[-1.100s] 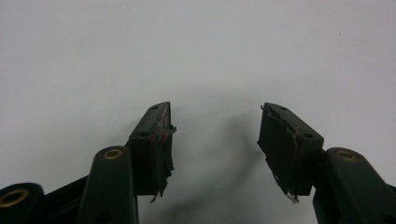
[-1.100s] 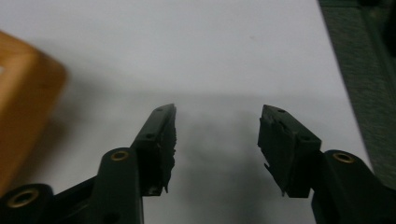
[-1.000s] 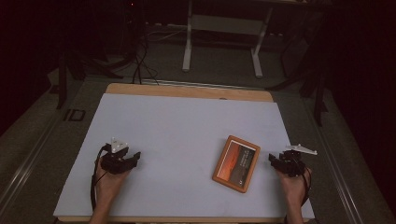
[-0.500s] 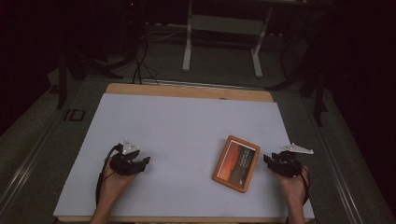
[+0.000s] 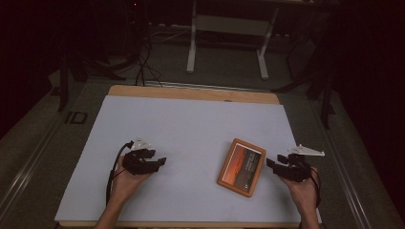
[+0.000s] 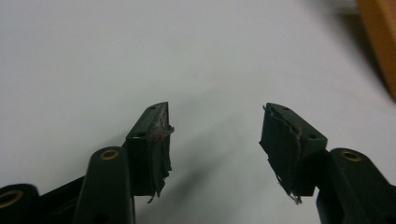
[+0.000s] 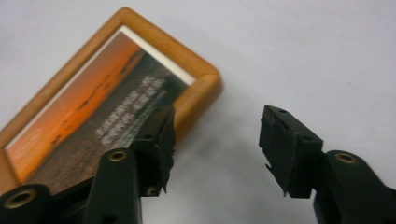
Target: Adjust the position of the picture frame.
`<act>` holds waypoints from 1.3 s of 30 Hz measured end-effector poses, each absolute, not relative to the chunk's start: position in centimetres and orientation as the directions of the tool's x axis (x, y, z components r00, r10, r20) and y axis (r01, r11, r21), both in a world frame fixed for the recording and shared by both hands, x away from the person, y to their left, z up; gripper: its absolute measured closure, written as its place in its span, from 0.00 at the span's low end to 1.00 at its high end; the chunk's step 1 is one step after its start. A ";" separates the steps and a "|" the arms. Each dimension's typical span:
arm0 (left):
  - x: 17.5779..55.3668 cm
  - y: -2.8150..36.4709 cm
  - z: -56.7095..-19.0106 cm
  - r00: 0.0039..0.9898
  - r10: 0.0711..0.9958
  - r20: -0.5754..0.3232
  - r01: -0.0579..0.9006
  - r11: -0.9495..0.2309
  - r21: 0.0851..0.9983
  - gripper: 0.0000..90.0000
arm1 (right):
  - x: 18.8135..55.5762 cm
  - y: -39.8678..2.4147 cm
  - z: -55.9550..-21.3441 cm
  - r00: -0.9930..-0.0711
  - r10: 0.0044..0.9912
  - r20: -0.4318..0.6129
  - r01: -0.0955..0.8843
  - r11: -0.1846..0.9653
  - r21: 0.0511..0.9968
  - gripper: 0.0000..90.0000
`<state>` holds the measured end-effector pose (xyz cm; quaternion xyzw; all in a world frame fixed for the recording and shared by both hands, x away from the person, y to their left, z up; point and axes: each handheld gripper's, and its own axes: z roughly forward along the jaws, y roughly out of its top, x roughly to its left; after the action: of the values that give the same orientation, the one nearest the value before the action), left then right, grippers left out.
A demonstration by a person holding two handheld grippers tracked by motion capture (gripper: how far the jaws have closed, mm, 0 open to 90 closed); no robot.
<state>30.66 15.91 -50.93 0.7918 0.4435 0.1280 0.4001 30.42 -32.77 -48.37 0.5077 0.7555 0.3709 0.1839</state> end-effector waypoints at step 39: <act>34.1 4.6 -51.0 0.783 0.575 -0.235 0.525 -0.411 0.745 0.32 | 30.1 -30.3 -50.8 -0.498 0.834 0.237 0.691 0.217 0.690 0.37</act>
<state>34.09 4.64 -51.05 0.8394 0.3277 0.0291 0.4326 30.10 -30.35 -50.82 0.4924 0.7744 0.3863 0.0927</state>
